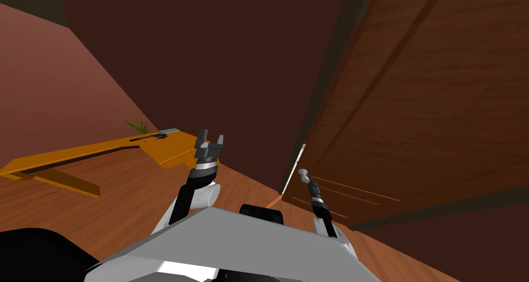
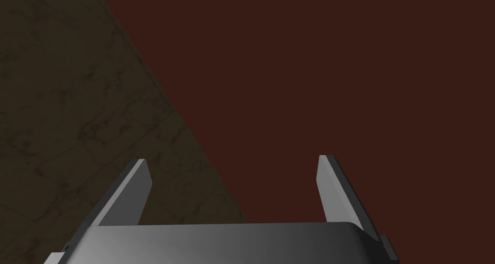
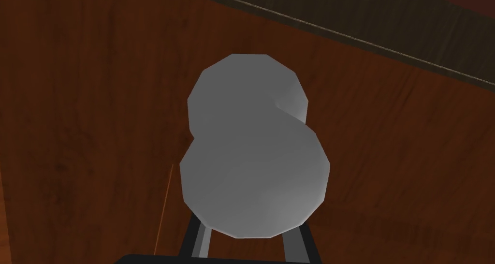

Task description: Pull the door open

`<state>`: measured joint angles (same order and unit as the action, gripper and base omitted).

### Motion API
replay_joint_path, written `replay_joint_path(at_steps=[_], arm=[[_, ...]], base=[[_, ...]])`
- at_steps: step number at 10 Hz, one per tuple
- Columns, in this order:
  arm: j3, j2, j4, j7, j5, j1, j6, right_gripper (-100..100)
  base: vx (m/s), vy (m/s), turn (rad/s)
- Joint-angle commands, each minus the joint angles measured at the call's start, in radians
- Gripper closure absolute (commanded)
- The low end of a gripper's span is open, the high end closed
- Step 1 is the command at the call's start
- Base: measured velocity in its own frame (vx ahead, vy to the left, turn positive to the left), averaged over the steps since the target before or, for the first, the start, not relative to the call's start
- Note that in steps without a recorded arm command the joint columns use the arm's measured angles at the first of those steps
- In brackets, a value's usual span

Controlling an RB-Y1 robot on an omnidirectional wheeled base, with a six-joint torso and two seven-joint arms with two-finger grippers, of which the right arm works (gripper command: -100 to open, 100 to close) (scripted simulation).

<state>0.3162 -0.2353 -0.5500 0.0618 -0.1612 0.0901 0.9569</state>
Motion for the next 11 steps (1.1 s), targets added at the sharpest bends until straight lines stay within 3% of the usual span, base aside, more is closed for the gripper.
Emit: replay_joint_path(at_steps=[1,8,10,11], arm=[[-0.023,0.024,-0.023,0.050,0.013,0.002,-0.015,100],[-0.033,0.019,-0.012,0.177,0.071,0.009,-0.022,100],[-0.041,0.015,-0.004,0.242,0.110,0.014,-0.026,100],[-0.041,0.015,-0.004,0.261,0.110,0.014,-0.026,100]], base=[[-0.060,-0.027,0.132],[-0.047,-0.024,0.074],[-0.074,-0.040,0.170],[-0.063,-0.027,0.051]])
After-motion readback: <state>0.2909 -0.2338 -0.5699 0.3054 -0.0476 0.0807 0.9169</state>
